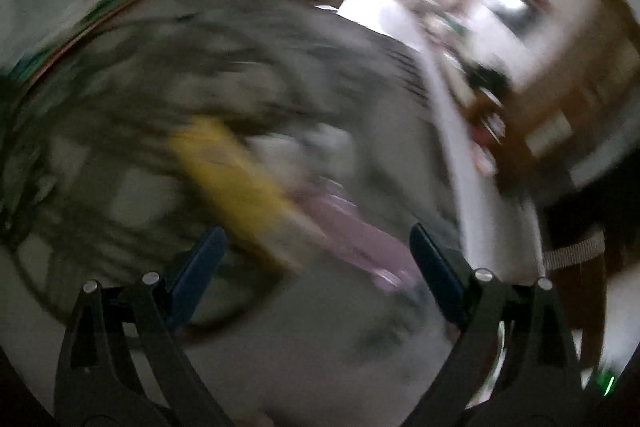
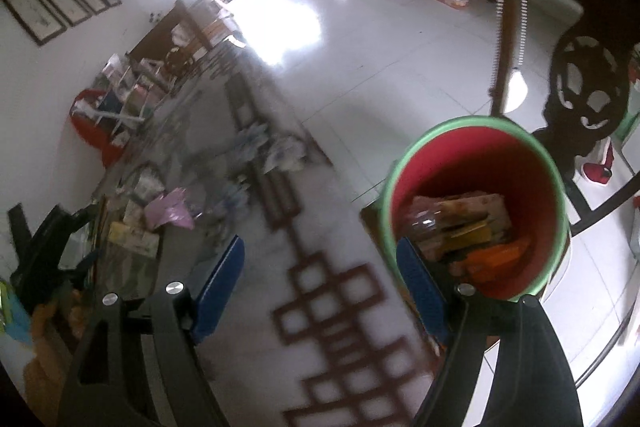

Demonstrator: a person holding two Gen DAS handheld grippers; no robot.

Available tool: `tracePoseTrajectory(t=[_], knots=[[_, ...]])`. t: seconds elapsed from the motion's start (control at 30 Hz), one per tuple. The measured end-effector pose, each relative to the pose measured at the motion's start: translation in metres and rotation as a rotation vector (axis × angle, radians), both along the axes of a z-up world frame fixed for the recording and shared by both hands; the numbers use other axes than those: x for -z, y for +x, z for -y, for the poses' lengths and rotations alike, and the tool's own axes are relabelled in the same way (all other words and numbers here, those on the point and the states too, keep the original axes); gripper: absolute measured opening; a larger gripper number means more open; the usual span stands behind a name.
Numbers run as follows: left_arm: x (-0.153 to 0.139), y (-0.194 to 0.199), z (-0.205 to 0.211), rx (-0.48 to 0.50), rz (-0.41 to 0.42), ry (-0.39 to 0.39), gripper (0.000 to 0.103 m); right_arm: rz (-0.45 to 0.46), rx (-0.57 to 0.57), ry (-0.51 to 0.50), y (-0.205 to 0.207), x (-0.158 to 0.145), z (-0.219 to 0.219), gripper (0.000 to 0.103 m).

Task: Collect trash
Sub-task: 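Grasp the yellow juice box with the left tool while the right tool grasps the pink bag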

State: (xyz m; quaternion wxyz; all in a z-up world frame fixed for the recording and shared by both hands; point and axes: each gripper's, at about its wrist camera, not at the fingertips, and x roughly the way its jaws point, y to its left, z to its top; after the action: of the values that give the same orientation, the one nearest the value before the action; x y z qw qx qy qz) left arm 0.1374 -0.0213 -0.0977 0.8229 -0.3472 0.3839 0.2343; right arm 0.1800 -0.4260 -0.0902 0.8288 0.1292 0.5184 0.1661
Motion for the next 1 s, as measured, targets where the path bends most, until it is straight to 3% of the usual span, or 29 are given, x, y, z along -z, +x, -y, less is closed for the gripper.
tracePoseTrajectory(t=[0.07, 0.13, 0.37, 0.4, 0.43, 0.47, 0.5, 0.57, 0.67, 0.77, 0.97, 1.0], knots=[[0.011, 0.000, -0.030, -0.089, -0.032, -0.031, 0.091, 0.000, -0.017, -0.004, -0.006, -0.001, -0.017, 0.075], [0.019, 0.005, -0.046, -0.107, -0.066, -0.063, 0.091, -0.001, -0.032, -0.004, -0.012, -0.001, -0.033, 0.075], [0.053, 0.032, -0.072, 0.051, -0.104, -0.211, 0.090, 0.014, -0.047, -0.021, -0.033, -0.006, -0.073, 0.075], [0.057, 0.030, -0.074, 0.056, -0.106, -0.222, 0.086, 0.016, -0.047, -0.025, -0.035, -0.006, -0.077, 0.075], [0.060, 0.028, -0.076, 0.062, -0.106, -0.236, 0.071, 0.016, -0.047, -0.027, -0.035, -0.006, -0.081, 0.075], [0.063, 0.024, -0.078, 0.084, -0.080, -0.269, 0.064, 0.016, -0.048, -0.028, -0.036, -0.005, -0.085, 0.075], [0.063, 0.021, -0.078, 0.100, -0.070, -0.280, 0.062, 0.016, -0.048, -0.030, -0.037, -0.004, -0.090, 0.075], [0.059, 0.016, -0.079, 0.168, -0.057, -0.281, 0.049, 0.010, -0.053, -0.029, -0.035, -0.003, -0.099, 0.075], [0.055, 0.009, -0.084, 0.243, -0.061, -0.268, 0.038, 0.004, -0.085, -0.028, -0.029, -0.001, -0.118, 0.075], [0.055, -0.004, -0.095, 0.297, -0.077, -0.260, 0.037, 0.012, -0.155, -0.040, -0.021, -0.001, -0.141, 0.075], [0.048, -0.021, -0.116, 0.378, -0.154, -0.136, 0.038, 0.067, -0.365, -0.141, 0.018, -0.002, -0.198, 0.075], [0.048, -0.021, -0.117, 0.391, -0.156, -0.135, 0.038, 0.079, -0.412, -0.172, 0.027, -0.002, -0.209, 0.080]])
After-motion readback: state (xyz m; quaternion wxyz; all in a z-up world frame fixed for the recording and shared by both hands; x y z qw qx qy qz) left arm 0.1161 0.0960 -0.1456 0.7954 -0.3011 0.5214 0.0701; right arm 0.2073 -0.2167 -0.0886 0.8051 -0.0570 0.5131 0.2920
